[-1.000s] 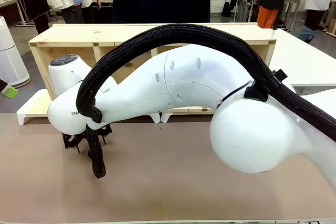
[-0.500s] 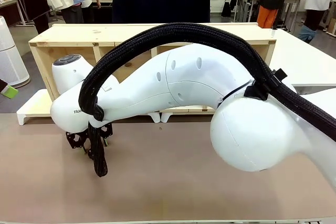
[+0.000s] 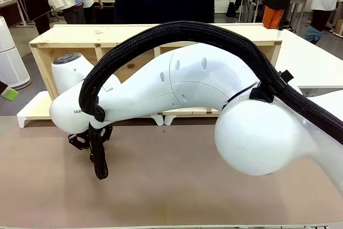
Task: Perform cable management.
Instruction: When the cord part of the Power Cable appears at the lower middle area of the table and stops, grasp the cord part of the Power Cable.
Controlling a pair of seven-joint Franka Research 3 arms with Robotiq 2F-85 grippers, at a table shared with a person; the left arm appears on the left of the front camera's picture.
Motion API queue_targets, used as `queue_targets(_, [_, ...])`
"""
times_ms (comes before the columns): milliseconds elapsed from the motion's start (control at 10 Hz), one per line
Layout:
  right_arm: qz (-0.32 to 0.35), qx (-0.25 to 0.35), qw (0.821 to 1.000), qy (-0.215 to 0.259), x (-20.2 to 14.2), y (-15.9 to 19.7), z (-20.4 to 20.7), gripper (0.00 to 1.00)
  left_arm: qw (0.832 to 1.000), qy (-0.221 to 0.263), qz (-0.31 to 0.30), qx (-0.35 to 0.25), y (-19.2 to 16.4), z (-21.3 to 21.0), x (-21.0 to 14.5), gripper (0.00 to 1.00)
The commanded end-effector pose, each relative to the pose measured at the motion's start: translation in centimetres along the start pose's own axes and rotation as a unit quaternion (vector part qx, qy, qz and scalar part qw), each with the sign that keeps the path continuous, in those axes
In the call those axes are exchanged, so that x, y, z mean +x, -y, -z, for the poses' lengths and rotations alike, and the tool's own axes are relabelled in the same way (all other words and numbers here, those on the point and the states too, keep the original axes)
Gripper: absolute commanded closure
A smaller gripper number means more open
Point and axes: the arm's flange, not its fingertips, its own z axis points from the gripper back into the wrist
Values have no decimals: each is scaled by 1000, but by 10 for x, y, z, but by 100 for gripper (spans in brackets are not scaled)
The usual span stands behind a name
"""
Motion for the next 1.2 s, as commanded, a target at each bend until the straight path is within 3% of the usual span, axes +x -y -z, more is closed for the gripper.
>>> queue_targets(0, [4, -7, 1000, -13, 6, -2, 1, 78, 1000, 5, 3, 2, -1, 0, 2, 0])
queue_targets(100, [3, -7, 1000, -13, 5, -2, 0, 100, 1000, 5, 3, 2, -1, 0, 2, 0])
queue_targets(200, [2, -6, 1000, -12, 4, -3, -1, 88, 1000, 5, 3, 2, -1, 0, 2, 0])
queue_targets(300, [1, -7, 1000, -11, 3, -3, -3, 100, 1000, 5, 3, 2, -1, 0, 2, 0])
queue_targets(1100, [4, -13, 1000, -1, -25, 4, -23, 100, 1000, 5, 3, 2, -1, 0, 2, 0])
